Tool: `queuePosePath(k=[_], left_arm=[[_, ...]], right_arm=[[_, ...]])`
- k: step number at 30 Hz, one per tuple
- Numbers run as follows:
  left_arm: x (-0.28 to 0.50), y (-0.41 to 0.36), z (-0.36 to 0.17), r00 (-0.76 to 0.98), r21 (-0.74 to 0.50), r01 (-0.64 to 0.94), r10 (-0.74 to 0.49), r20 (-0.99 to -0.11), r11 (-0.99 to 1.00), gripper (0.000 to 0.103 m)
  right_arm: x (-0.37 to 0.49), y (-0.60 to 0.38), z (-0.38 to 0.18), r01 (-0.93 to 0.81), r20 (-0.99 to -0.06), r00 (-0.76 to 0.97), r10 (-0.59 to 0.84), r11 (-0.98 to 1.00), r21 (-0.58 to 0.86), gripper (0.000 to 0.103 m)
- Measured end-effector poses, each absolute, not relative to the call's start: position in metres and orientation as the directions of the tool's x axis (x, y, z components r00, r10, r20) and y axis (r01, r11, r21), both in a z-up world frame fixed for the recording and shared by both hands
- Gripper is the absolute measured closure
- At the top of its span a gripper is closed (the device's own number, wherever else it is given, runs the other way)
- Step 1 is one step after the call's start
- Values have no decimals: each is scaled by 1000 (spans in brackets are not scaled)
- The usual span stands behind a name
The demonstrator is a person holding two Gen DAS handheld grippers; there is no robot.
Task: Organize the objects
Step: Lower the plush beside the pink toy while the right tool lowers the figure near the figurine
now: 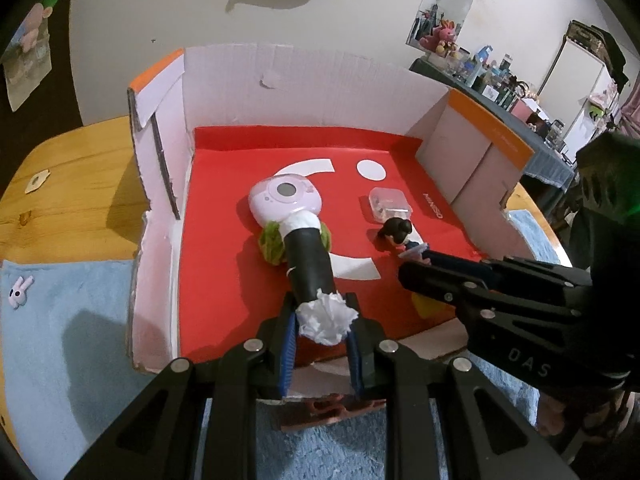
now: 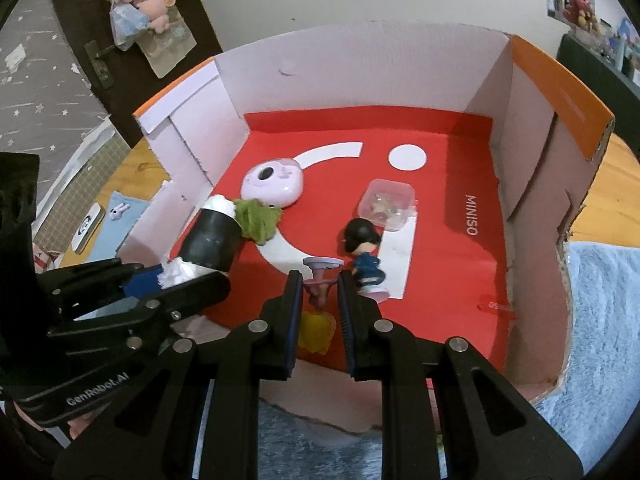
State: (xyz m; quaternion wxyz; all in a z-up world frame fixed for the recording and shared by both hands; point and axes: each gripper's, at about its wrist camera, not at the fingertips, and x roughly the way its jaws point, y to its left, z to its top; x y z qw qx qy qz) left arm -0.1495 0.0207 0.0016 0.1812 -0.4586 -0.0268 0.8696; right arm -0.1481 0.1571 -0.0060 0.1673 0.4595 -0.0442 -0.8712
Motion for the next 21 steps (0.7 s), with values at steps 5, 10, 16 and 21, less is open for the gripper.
queuePosePath(k=[5,10,16,21], left_arm=[[-154,19,3,-513,-216,-288,341,-788,-933,81],[-160,19,4,-515,-207,-289,334,-789,-935,81],[-170,23,4,-515,-197,-300,332,-791,-933,81],[-178,25,-2,-500,-204,-299,335,-799,-932,81]], right_arm=[[-149,159,-8,235,-795,-522,-309,-948,214,86],[-150,166,-9,214,-797,-529,-293,-954,209,86],[-151,172,-10,198,-797,-536,-278,-959,201,86],[-152,175,-9,196,-797,-539,-271,-961,194,86]])
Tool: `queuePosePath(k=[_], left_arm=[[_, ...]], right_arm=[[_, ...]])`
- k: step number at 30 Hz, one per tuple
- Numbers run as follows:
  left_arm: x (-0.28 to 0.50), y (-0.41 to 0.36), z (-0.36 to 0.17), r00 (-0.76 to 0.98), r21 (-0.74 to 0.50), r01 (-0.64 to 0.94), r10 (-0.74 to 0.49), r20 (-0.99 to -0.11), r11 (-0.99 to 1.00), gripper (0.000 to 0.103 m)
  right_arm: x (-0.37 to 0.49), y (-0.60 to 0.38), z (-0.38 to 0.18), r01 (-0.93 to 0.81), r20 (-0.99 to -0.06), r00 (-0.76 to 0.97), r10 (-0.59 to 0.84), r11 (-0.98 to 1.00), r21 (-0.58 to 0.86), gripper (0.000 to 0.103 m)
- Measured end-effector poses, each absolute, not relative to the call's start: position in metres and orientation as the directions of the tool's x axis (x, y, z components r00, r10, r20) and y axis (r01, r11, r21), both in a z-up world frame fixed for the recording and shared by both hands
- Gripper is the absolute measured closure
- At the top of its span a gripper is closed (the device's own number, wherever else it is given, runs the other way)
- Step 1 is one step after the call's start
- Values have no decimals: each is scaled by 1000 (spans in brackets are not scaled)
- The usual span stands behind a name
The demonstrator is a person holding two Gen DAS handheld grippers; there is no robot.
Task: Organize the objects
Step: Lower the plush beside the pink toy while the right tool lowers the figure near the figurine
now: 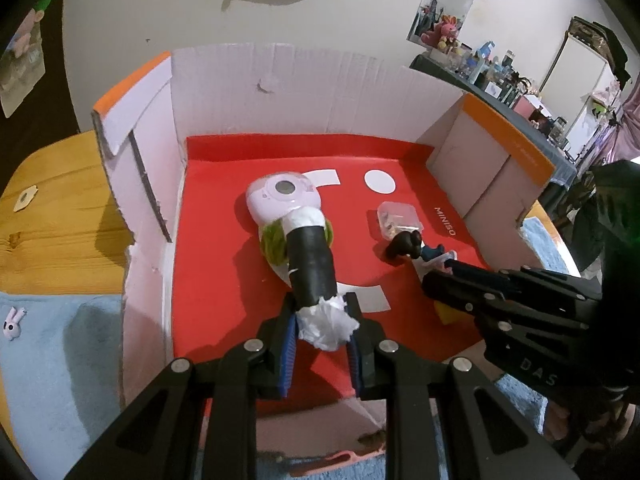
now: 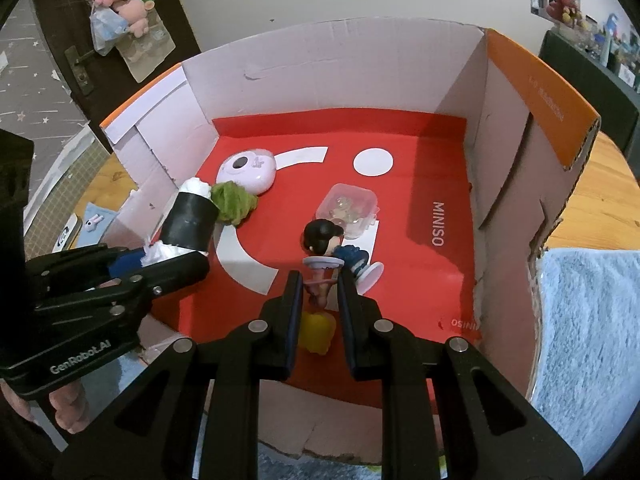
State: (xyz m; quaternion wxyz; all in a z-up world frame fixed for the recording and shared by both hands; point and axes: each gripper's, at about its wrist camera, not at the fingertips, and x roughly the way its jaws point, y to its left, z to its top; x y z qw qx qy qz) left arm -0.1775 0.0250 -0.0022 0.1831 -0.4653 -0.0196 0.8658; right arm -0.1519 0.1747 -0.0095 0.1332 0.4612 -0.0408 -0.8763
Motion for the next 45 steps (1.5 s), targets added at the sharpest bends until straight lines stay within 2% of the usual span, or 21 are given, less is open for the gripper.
queuePosePath(k=[45], left_arm=[[-186,25,-14,-493,-197,-284,319,-809,-938,81]], right_arm=[[-154,173,-17,191,-809,-530,-254,-965,178,85]])
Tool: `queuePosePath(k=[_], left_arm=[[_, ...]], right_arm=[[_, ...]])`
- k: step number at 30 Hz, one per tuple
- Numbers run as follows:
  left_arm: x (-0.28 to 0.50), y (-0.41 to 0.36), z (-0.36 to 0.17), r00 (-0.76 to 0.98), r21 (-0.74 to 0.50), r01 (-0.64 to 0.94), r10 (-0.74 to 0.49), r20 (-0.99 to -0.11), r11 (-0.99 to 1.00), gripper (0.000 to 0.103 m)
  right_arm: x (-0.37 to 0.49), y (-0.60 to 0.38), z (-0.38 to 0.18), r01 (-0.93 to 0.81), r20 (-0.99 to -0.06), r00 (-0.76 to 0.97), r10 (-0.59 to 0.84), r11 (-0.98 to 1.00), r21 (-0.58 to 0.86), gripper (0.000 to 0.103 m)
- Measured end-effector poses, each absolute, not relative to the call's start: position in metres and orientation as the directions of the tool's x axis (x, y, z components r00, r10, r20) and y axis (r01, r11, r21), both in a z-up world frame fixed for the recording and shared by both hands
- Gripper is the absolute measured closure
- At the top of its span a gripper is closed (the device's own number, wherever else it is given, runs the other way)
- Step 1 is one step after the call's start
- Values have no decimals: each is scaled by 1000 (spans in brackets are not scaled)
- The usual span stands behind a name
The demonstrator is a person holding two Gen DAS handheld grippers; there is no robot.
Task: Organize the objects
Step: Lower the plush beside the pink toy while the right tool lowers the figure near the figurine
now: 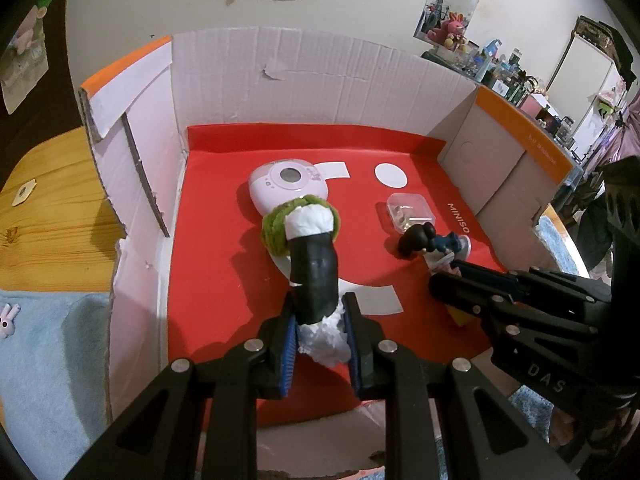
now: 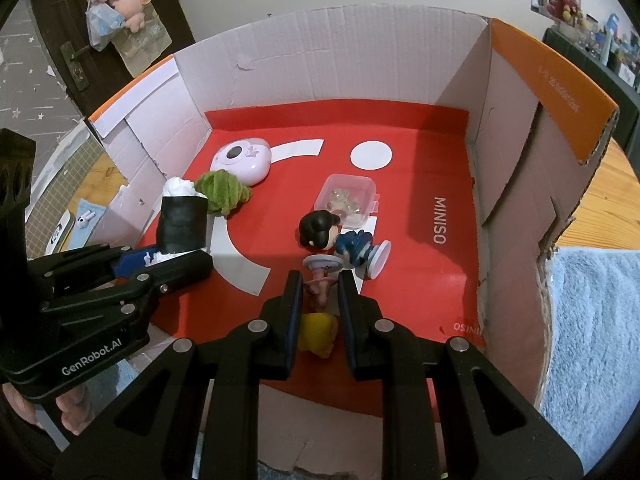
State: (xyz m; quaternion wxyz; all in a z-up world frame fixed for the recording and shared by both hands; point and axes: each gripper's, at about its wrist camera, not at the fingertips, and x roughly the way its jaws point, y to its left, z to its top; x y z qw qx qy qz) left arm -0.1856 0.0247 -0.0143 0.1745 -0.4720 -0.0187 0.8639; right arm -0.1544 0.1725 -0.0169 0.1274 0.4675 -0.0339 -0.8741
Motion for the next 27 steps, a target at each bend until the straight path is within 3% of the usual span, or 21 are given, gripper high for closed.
queuePosePath(k=[8,12,20,27], left_arm=[[-185,23,-14,-498,-198,-277,317,-807,-940,81],[-184,23,-14,-501,-199,-275,317,-805,-941,72],[-182,22,-13,-506,-200,-265,313,-803,-943,71],[-179,21,-14,-508,-203,-264,315,-802,-943,71]], right_arm=[[-154,172,-16,190,-808,-533,-250,-966,173,85],[-153,172,-16,190,-808,-534,-250,-966,173,85],[-153,171,-16,192,-809,-534,-245,-967,166,84],[-151,170,-15,208,-806,-533,-258,-963,171,73]])
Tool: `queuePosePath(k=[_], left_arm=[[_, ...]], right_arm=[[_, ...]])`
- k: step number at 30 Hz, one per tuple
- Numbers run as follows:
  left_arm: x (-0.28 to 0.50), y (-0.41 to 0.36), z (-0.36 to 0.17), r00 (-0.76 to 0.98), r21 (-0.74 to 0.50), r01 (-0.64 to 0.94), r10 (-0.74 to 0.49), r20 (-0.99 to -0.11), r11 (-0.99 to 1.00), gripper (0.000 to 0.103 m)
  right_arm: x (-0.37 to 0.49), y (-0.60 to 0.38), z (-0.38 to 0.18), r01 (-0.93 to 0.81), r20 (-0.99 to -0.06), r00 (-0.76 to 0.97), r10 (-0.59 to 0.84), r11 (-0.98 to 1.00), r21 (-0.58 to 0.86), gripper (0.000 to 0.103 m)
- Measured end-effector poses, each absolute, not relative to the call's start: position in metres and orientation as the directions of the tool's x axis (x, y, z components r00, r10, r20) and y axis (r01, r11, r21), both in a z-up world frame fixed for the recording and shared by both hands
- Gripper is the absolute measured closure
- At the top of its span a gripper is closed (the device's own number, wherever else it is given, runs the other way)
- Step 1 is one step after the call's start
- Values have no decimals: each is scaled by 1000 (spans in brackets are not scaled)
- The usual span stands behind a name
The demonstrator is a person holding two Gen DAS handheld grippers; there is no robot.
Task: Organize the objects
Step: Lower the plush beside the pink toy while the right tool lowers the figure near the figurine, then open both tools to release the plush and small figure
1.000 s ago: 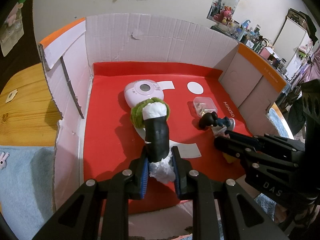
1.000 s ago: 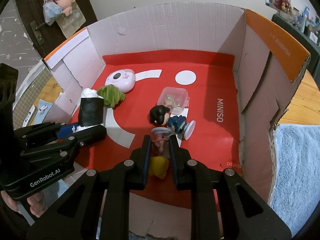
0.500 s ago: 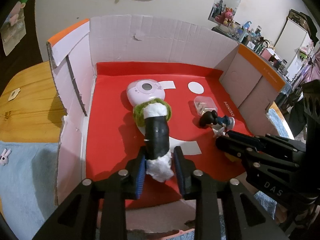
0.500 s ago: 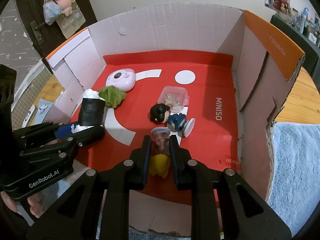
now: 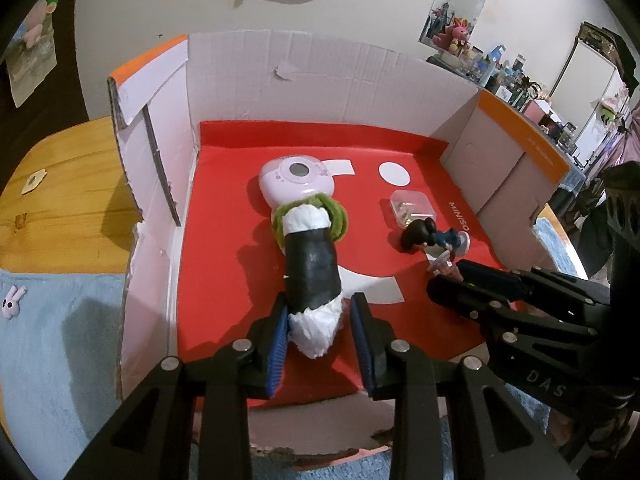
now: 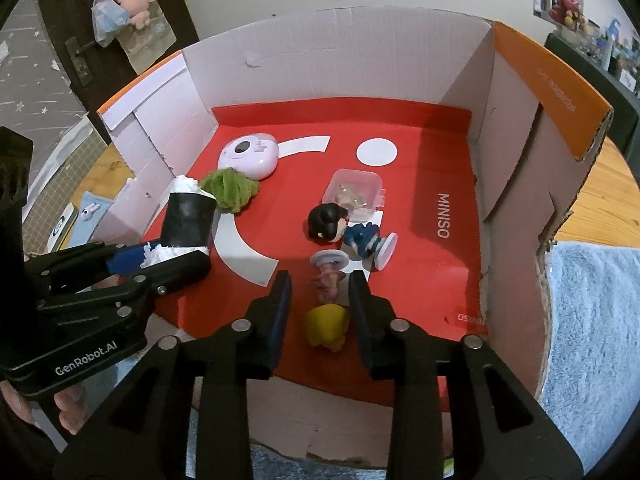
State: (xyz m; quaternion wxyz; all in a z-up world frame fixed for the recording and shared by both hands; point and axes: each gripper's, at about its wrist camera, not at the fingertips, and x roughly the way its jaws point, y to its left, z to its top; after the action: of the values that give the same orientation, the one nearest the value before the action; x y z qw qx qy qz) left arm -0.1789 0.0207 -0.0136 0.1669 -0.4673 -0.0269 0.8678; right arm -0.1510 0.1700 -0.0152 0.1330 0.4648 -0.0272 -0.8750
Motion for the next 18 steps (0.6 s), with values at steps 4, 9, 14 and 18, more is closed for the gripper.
queuePosePath(k=[4,9,14,18], left_arm=[[-177,20,-14,-507,-204,-266,317,-801,-942,71],[-175,20,-12,-510,-209,-265,321,-798,-941,71],[-171,19,-8,-514,-213,-263,323,-794,-941,71],[-168,18,-4,-524,-212,-262,323,-788,-942,71]], right_arm=[[-153,172,-16,207,-805,-533,-259,-963,173,73],[-153,170,-14,228,-799,-536,-275,-958,176,48],[-152,170,-11,228,-793,-545,-272,-958,171,48],[-151,173,-7,223,-786,-555,-272,-959,174,48]])
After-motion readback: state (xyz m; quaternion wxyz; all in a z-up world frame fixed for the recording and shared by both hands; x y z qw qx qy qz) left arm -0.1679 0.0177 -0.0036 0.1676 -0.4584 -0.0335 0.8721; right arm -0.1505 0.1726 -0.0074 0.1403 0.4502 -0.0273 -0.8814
